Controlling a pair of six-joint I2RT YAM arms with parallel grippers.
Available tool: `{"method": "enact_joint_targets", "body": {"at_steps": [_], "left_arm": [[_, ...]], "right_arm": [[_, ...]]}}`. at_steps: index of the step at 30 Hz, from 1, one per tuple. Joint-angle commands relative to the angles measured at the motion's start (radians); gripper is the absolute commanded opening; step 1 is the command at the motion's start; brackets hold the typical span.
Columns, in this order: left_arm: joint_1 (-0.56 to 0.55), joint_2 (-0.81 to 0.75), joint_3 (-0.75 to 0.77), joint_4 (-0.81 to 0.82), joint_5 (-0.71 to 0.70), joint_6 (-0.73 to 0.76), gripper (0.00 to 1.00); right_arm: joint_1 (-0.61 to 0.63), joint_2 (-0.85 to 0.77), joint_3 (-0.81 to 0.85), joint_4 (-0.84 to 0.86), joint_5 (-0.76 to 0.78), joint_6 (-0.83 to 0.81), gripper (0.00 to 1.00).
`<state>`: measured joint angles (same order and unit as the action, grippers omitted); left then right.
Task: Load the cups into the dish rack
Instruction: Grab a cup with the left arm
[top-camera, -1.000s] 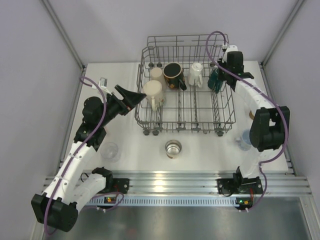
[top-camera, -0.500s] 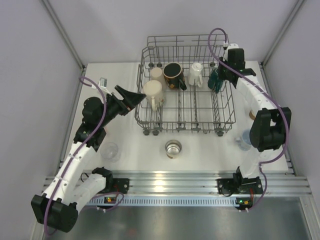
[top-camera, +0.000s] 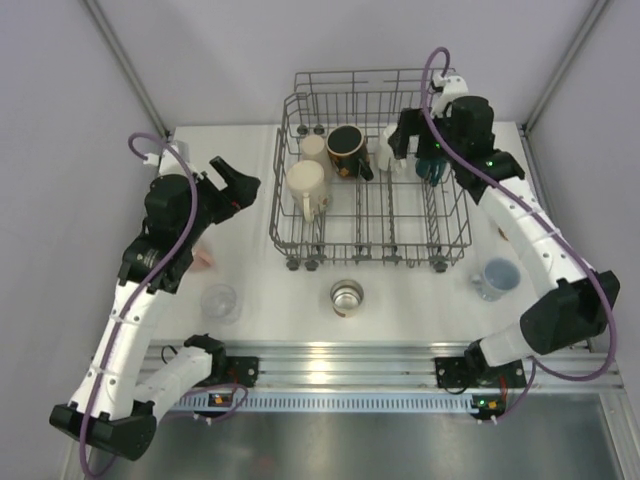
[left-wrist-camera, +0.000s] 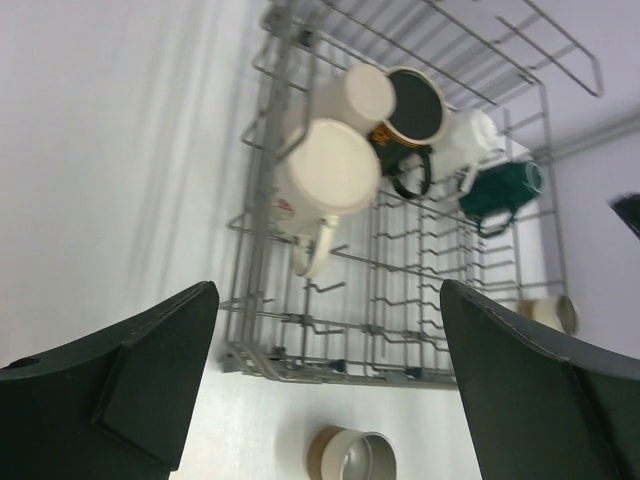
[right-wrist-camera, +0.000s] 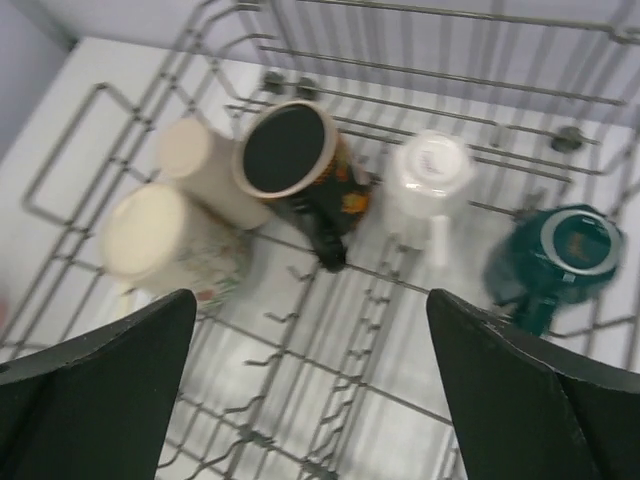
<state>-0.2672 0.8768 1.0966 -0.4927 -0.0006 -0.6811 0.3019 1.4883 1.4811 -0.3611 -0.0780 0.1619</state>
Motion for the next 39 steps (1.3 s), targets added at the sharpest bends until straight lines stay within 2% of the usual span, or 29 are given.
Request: {"method": "enact_joint_targets", "body": {"at_steps": [1,3,5,10,12,13,16,20,25,28,31,39], "left_arm": [[0.000,0.045,0.113,-0.249,-0.249,0.051,0.98],[0.000,0.089,0.193,-0.369,-0.339,0.043,0.98],[0.008,0.120,0.253,-0.440,-0.366,0.034,0.98],[0.049,0.165,0.296,-0.578,-0.325,0.017,0.98],[0.085,0.163,0.301,-0.621,-0.343,0.015,0.98],[0.095,0.159,0.296,-0.641,-0.395,0.012,0.98],[0.211,0.151,0.276,-0.710,-0.400,0.049,0.97],[0.290,0.134,0.275,-0.741,-0.342,0.089,0.96],[0.299,0.119,0.266,-0.744,-0.383,0.100,0.95],[0.301,0.139,0.243,-0.739,-0.305,0.118,0.92],[0.301,0.126,0.179,-0.718,-0.243,0.124,0.84],[0.304,0.102,0.022,-0.598,-0.286,0.130,0.83]], "right_arm": [[0.126,-0.082,-0.051,0.123,-0.052,0.044,1.00],[0.198,-0.121,-0.103,0.178,-0.097,0.076,1.00],[0.233,-0.151,-0.134,0.250,-0.120,0.097,0.99],[0.305,-0.149,-0.176,0.343,-0.164,0.169,0.99],[0.331,-0.131,-0.160,0.352,-0.181,0.188,0.99],[0.339,-0.125,-0.151,0.352,-0.192,0.191,0.99],[0.370,-0.106,-0.133,0.349,-0.212,0.192,0.99],[0.408,-0.121,-0.128,0.347,-0.221,0.228,0.99],[0.434,-0.187,-0.174,0.398,-0.200,0.225,0.99],[0.436,-0.200,-0.180,0.396,-0.190,0.215,0.99],[0.436,-0.194,-0.176,0.377,-0.169,0.194,0.99],[0.436,-0.175,-0.173,0.378,-0.174,0.191,0.99]]}}
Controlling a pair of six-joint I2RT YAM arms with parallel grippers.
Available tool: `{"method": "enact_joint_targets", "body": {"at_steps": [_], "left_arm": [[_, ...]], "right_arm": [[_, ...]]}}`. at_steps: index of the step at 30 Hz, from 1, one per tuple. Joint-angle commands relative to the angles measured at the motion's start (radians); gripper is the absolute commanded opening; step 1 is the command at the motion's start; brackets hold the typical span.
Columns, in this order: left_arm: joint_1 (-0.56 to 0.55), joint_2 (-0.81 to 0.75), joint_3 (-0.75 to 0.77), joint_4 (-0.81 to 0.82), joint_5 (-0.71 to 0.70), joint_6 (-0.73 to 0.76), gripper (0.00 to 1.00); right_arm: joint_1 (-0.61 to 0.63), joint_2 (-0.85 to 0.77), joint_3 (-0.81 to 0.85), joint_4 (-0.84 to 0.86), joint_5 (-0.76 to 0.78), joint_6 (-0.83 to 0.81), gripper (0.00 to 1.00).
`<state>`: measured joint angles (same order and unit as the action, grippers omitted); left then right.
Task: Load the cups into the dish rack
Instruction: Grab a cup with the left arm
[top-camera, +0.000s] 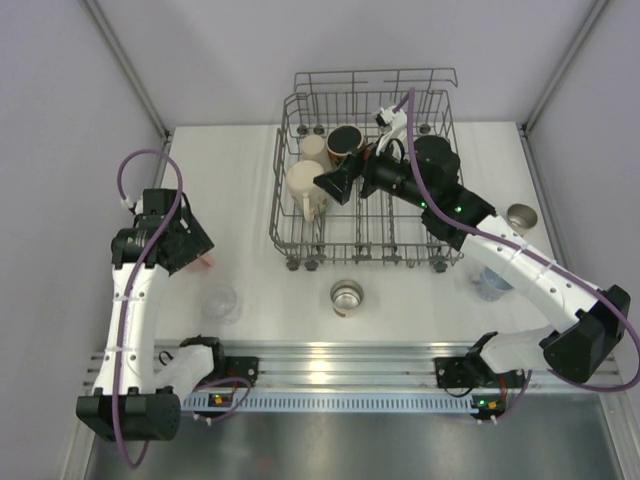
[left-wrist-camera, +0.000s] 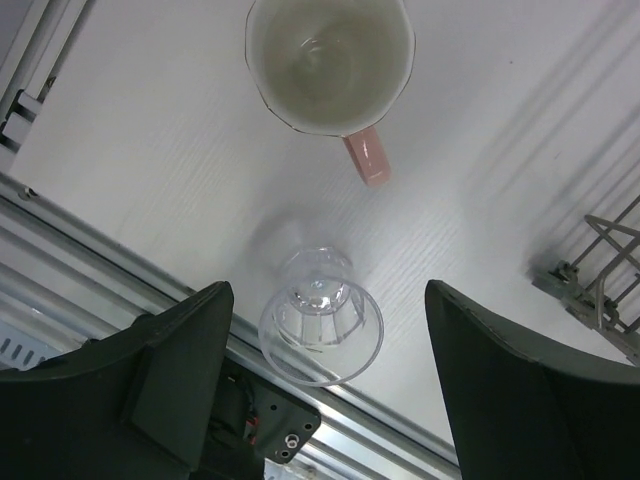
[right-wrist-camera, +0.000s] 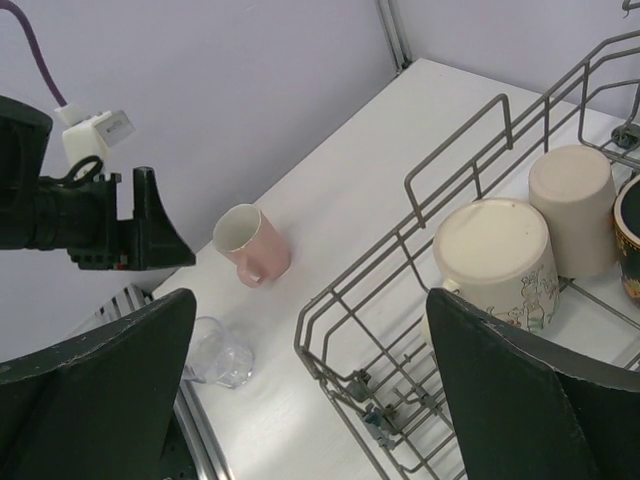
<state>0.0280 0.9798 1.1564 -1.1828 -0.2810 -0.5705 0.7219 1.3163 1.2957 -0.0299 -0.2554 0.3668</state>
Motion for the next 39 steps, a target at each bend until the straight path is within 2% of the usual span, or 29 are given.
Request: {"method": "enact_joint_targets", "body": {"at_steps": [1,6,12,14,17,21,24,33,39], "left_arm": [[0.013,0.008,-0.041,0.107,0.015,0.014,0.83],[0.030,0.080,-0.009,0.167,-0.006,-0.096,0.81],[0.085,0.111,-0.004,0.180,-0.029,-0.163,0.80],[0.137,0.123,-0.015,0.192,-0.001,-0.157,0.81],[0.210,0.145,-0.041,0.236,0.115,-0.112,0.81],[0.276,0.191,-0.031,0.262,0.173,-0.103,0.77],[0.279,0.207,-0.020,0.290,0.183,-0.101,0.73],[0.277,0.267,-0.011,0.345,0.201,-0.091,0.68],[0.277,0.347,-0.037,0.419,0.259,-0.129,0.71]], "right_arm": [[0.016,0.000,0.014,0.048,0.002,-0.014,0.99],[0.016,0.004,0.020,0.042,-0.002,-0.017,0.99],[0.016,-0.003,0.024,0.033,0.002,-0.029,0.99],[0.016,-0.005,0.024,0.033,0.002,-0.031,0.99],[0.016,-0.006,0.024,0.033,-0.001,-0.029,0.99],[0.016,-0.008,0.025,0.033,-0.001,-0.031,1.00],[0.016,-0.011,0.024,0.033,0.002,-0.034,0.99],[0.016,-0.002,0.030,0.002,0.008,-0.039,0.99],[0.016,0.003,0.033,-0.007,0.016,-0.049,0.99]]}}
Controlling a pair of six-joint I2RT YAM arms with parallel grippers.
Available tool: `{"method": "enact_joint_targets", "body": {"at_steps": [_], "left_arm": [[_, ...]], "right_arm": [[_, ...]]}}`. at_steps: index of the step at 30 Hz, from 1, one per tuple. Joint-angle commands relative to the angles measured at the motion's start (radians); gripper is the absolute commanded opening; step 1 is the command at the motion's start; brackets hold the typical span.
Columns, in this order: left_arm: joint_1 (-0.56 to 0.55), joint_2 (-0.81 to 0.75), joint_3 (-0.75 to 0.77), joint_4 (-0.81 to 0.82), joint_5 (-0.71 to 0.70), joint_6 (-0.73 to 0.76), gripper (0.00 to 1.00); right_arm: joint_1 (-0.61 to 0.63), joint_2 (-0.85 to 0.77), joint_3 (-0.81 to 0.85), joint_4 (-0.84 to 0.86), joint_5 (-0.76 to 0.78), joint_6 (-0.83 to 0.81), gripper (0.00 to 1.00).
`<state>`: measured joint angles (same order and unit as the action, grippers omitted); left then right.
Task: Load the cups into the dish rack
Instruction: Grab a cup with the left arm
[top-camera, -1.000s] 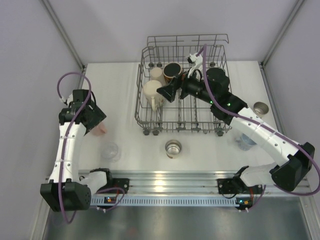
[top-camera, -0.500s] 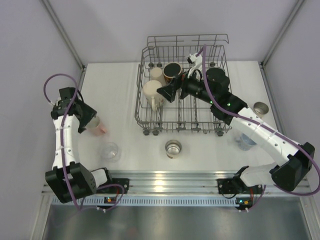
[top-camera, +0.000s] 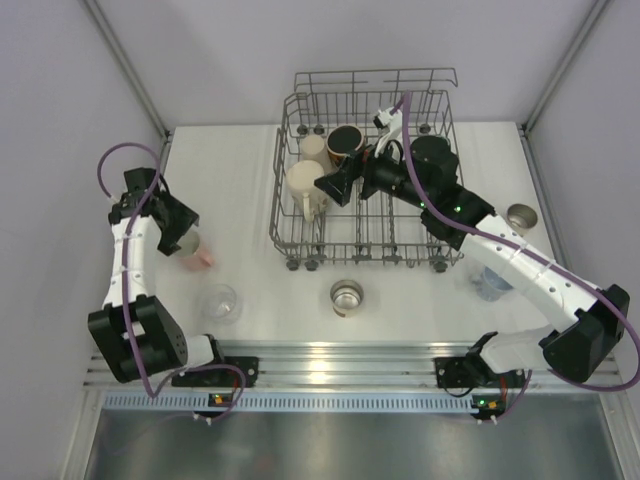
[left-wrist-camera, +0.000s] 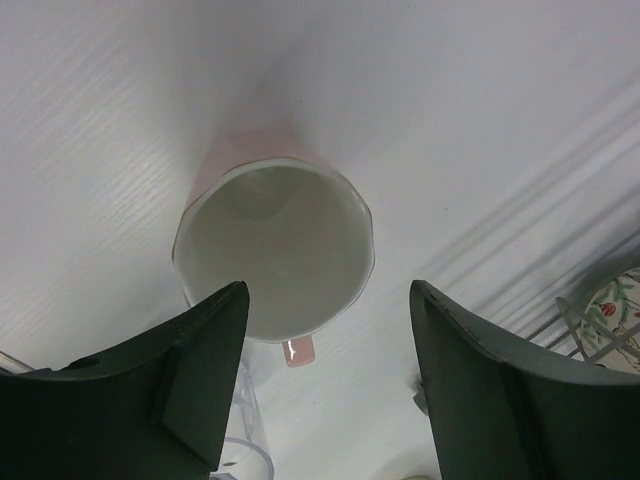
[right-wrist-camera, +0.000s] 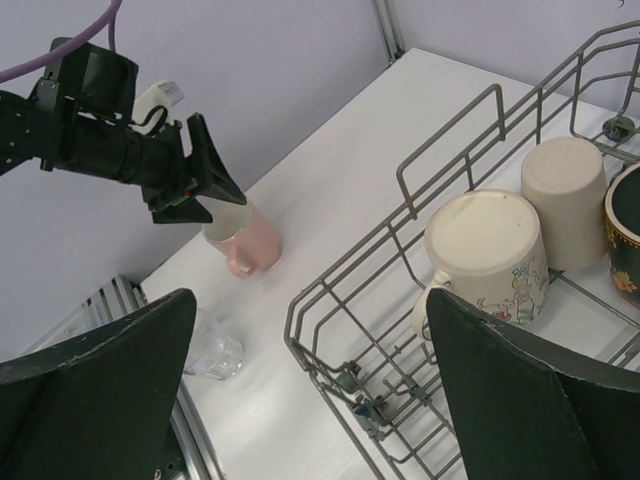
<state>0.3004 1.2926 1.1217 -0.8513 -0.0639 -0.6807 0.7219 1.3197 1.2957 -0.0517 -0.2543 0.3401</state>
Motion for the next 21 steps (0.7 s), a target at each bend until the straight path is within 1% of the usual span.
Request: {"method": "enact_joint_targets", "body": {"at_steps": [1,6,10,14,15,18,19,21], "left_arm": [[0.005,0.069,0.000,0.093,0.042,-0.020,0.72],[0.005,0.158,0.021,0.107,0.004,-0.011,0.73],[0.005,0.200,-0.003,0.127,0.018,-0.008,0.71],[0.005,0.208,-0.028,0.156,0.032,0.003,0.52],[0.005,0.200,-0.031,0.164,0.029,0.004,0.42],[0.005,0.185,-0.031,0.172,0.018,0.017,0.26],[0.005,0.182,-0.027,0.173,0.019,0.018,0.16],[0.005,0.178,-0.019,0.173,0.029,0.027,0.07]], "right_arm": [[0.016,0.001,0.036,0.012,0.020,-0.026,0.99],[0.017,-0.002,0.040,-0.005,0.029,-0.036,1.00],[0.016,0.007,0.042,-0.008,0.035,-0.044,0.99],[0.016,0.021,0.051,-0.014,0.032,-0.043,0.99],[0.016,0.027,0.053,-0.016,0.030,-0.042,0.99],[0.016,0.036,0.057,-0.017,0.024,-0.038,1.00],[0.016,0.039,0.059,-0.016,0.021,-0.035,0.99],[0.014,0.041,0.062,-0.019,0.017,-0.035,0.99]]}}
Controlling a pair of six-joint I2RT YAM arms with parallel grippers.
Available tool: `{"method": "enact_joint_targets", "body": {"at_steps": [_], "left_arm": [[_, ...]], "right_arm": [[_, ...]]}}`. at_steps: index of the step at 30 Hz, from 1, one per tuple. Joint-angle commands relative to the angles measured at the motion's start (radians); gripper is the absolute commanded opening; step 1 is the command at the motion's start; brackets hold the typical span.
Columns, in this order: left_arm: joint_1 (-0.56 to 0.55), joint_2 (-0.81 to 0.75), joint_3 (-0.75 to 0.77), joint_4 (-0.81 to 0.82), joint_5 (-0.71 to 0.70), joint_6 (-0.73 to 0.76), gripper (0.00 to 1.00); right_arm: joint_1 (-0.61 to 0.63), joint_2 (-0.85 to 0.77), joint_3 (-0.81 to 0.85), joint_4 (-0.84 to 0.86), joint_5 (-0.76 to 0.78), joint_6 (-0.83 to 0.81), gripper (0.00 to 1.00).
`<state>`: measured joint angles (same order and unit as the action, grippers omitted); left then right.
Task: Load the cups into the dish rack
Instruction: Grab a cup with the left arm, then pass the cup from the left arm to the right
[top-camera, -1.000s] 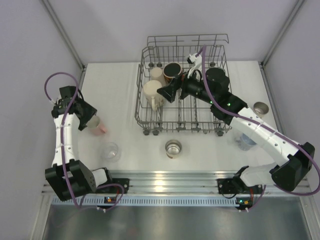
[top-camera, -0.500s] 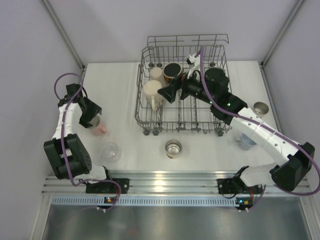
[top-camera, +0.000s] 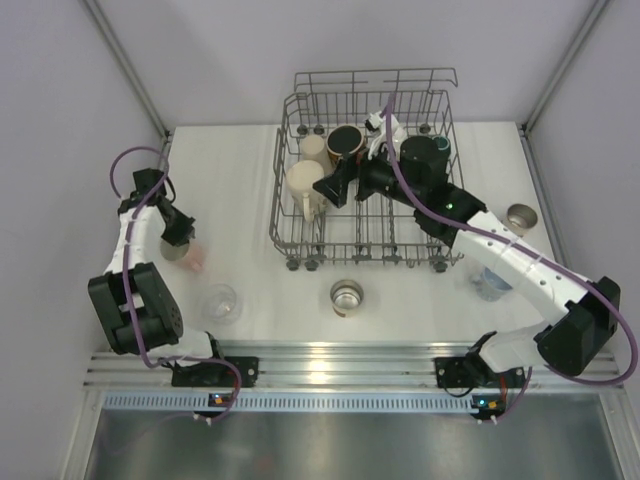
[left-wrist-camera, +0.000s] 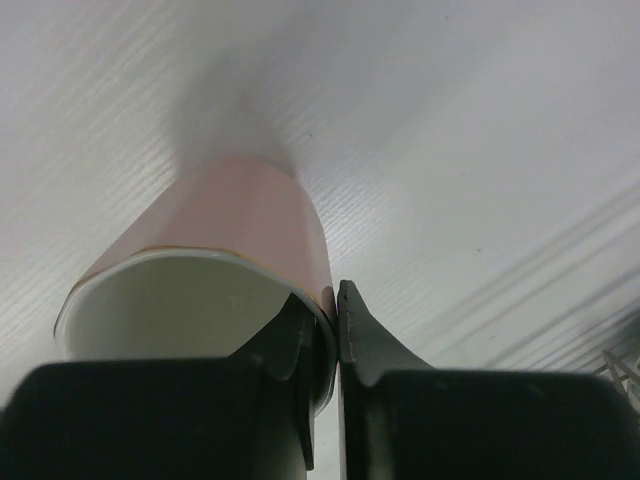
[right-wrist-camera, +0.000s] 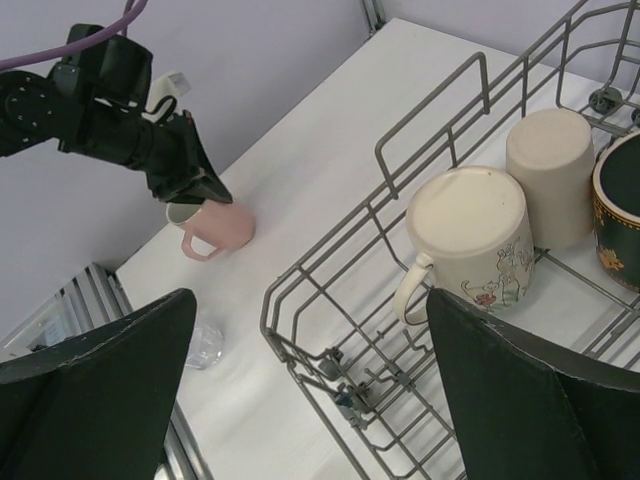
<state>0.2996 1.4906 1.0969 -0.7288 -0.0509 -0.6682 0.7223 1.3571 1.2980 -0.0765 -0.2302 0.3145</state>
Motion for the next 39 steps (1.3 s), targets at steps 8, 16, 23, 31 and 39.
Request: {"method": "enact_joint_targets", "body": {"at_steps": [8,16,23,31,39], "left_arm": [[0.006,-0.045,0.090,0.061,0.107,0.028,0.00],[0.006,-0.161,0.179,0.101,0.348,0.022,0.00],[0.006,-0.272,0.161,0.213,0.641,-0.091,0.00],[0.004,-0.430,-0.006,0.588,0.855,-0.440,0.00],[-0.037,-0.585,-0.178,1.038,0.862,-0.723,0.00]], "right_arm": [[0.017,-0.012,0.055,0.010,-0.038,0.000,0.99],[0.040,-0.009,0.043,0.058,-0.098,0.006,0.99],[0.062,0.017,0.061,0.035,-0.129,0.014,0.99],[0.066,0.033,-0.039,0.161,-0.219,0.066,0.99],[0.089,0.112,-0.020,0.313,-0.271,0.202,0.99]]}}
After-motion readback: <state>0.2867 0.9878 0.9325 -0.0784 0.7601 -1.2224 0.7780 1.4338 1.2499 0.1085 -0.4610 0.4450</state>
